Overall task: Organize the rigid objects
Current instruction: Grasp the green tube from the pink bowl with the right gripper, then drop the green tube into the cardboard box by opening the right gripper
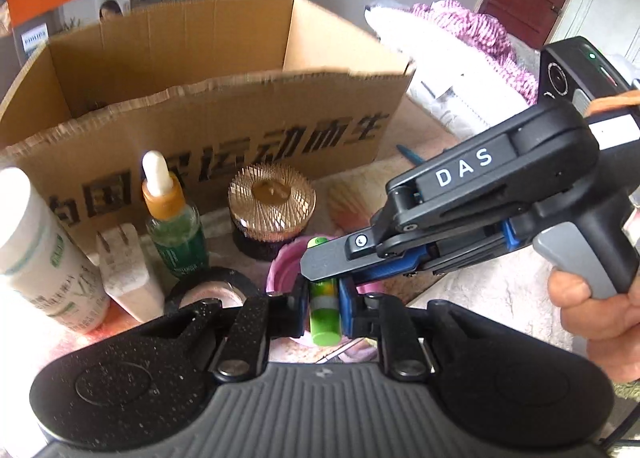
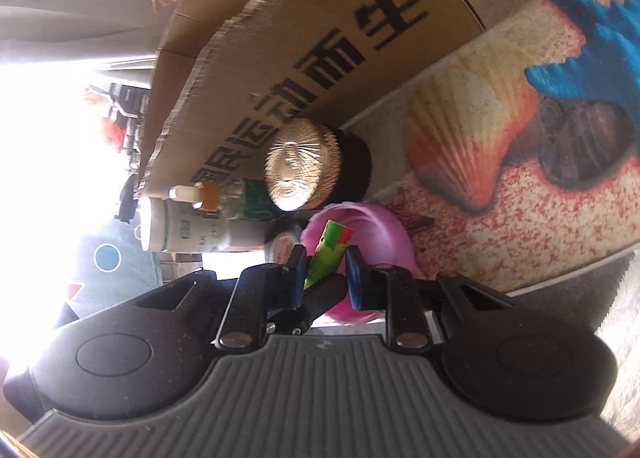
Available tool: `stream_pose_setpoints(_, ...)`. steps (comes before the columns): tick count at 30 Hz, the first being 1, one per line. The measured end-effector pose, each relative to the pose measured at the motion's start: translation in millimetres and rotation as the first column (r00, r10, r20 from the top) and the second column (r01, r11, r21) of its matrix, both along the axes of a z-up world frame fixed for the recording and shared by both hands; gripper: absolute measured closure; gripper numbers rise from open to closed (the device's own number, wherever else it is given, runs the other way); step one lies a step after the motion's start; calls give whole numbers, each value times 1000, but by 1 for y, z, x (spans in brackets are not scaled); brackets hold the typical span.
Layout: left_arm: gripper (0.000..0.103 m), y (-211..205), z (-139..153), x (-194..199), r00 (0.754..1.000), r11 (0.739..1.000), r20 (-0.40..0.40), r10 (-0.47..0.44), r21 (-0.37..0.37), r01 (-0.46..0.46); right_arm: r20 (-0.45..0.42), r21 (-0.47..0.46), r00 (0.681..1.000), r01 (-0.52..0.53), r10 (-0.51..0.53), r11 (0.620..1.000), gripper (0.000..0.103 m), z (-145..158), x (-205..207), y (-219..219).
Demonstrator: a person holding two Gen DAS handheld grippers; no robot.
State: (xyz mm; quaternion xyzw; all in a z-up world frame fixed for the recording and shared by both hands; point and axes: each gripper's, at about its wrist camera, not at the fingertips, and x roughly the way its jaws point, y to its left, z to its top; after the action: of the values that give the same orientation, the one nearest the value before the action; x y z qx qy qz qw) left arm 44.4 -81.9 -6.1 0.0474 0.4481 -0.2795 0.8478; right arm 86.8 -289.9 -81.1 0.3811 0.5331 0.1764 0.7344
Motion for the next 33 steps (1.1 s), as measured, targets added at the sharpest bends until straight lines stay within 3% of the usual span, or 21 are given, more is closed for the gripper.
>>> stream_pose_setpoints(6, 86, 18, 50, -14, 991, 999, 130, 29, -38, -24, 153, 10, 988, -24, 22, 1000, 83, 51, -8, 11)
stream_pose_setpoints(12, 86, 43, 102, -3, 964, 992, 242, 109, -84, -91, 310, 26, 947, -94, 81, 995, 83, 109, 14, 30)
stream_pose_setpoints(17, 87, 58, 121, 36, 954, 983, 243, 178, -81, -163, 355, 12, 924, -157, 143, 987, 83, 137, 61, 50)
stream_pose_setpoints(21, 87, 65, 114, 84, 966, 976, 144, 216, -57, -210, 286, 8, 942, -183, 173, 983, 83, 133, 113, 66)
stream_pose_setpoints(26, 87, 74, 80, 133, 968, 968, -10, 249, 8, -249, 88, 24, 974, -211, 208, 977, 84, 93, 176, 81)
stream_pose_setpoints(33, 84, 69, 51, 147, 965, 965, -74, 250, 104, -242, -84, -5, 957, -278, 277, 960, 81, 46, 226, 103)
